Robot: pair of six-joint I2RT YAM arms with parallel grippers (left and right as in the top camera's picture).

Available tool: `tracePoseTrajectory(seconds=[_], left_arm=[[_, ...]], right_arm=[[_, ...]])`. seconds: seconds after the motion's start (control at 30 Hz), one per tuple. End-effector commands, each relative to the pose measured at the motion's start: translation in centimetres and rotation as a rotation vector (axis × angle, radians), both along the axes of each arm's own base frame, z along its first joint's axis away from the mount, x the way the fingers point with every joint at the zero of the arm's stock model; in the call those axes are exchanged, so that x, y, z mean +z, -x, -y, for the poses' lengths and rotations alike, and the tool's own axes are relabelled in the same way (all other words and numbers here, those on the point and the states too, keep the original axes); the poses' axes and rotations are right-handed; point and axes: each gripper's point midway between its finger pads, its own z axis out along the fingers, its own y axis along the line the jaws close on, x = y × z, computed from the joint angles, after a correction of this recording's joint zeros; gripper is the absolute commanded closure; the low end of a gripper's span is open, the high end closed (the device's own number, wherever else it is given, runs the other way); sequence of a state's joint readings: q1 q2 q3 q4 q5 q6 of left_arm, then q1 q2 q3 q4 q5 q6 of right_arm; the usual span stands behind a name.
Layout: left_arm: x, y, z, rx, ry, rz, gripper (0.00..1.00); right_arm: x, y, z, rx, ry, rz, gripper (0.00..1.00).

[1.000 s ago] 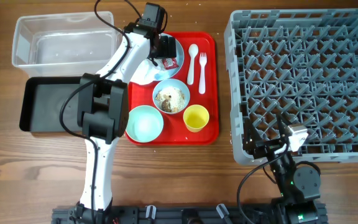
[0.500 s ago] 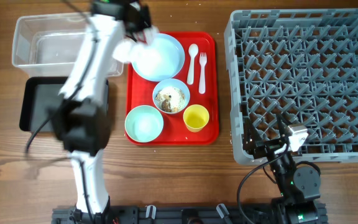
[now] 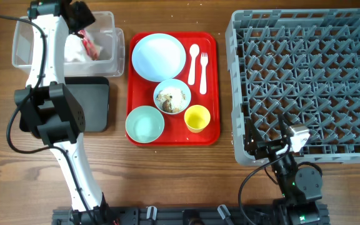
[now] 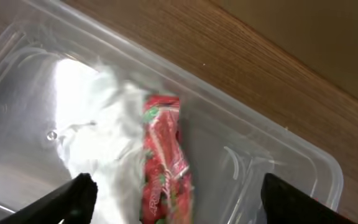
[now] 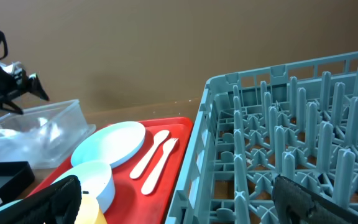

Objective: Sort waste into correct bins and load items into the dishwasher rack
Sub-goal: 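Drop the napkin and ketchup packet into the clear plastic bin, then grasp the rice-filled blue bowl with the left gripper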

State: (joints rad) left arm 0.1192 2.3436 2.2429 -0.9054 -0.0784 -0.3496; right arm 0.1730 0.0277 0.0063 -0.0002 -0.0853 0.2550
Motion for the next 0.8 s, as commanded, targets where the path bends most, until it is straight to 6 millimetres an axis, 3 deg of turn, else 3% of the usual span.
tracePoseTrajectory(seconds=[0.0,0.03,0.1,0.13,0.2,0.23,0.3,0.4,0.43,0.5,0.53,0.7,0.77], left_arm=[[2.7,0.0,-0.3,0.003,-0.013,0.053,0.07],[4.7,0.2,-0.3,0.003,-0.017,0.085,0.06],[11.2,2.2,0.5,-0.014,-0.007,0.174,0.06],[13.3,3.4,1.2,-0.035,0.018,0.193,0.06],[17.9,7.9,3.5,-0.096,0.093,0.205,0.05],[19.0,9.9,4.5,-0.118,0.122,0.186,0.04],[19.1,13.3,7.2,-0.171,0.172,0.106,0.04],[16.3,16.2,13.6,-0.306,0.198,-0.074,0.07],[14.9,16.8,17.1,-0.383,0.198,-0.136,0.11],[11.9,17.5,22.8,-0.467,0.182,-0.231,0.16],[9.4,17.5,25.3,-0.441,0.140,-0.284,0.16],[-0.6,17.6,33.8,-0.444,0.113,-0.428,0.21],[-3.2,17.9,35.0,-0.436,0.102,-0.470,0.24]], right_arm=[[0.2,0.0,0.3,-0.013,0.015,0.013,0.00],[0.2,0.0,0.3,-0.013,0.015,0.013,0.00],[0.2,0.0,0.3,-0.013,0.015,0.013,0.00],[0.2,0.0,0.3,-0.013,0.015,0.013,0.00],[0.2,0.0,0.3,-0.013,0.015,0.013,0.00],[0.2,0.0,0.3,-0.013,0.015,0.013,0.00],[0.2,0.0,0.3,-0.013,0.015,0.013,0.00],[0.2,0.0,0.3,-0.013,0.015,0.013,0.00],[0.2,0.0,0.3,-0.013,0.015,0.013,0.00],[0.2,0.0,0.3,-0.013,0.015,0.013,0.00],[0.2,0.0,0.3,-0.013,0.014,0.013,0.01],[0.2,0.0,0.3,-0.013,0.015,0.013,0.00],[0.2,0.0,0.3,-0.013,0.015,0.013,0.00]])
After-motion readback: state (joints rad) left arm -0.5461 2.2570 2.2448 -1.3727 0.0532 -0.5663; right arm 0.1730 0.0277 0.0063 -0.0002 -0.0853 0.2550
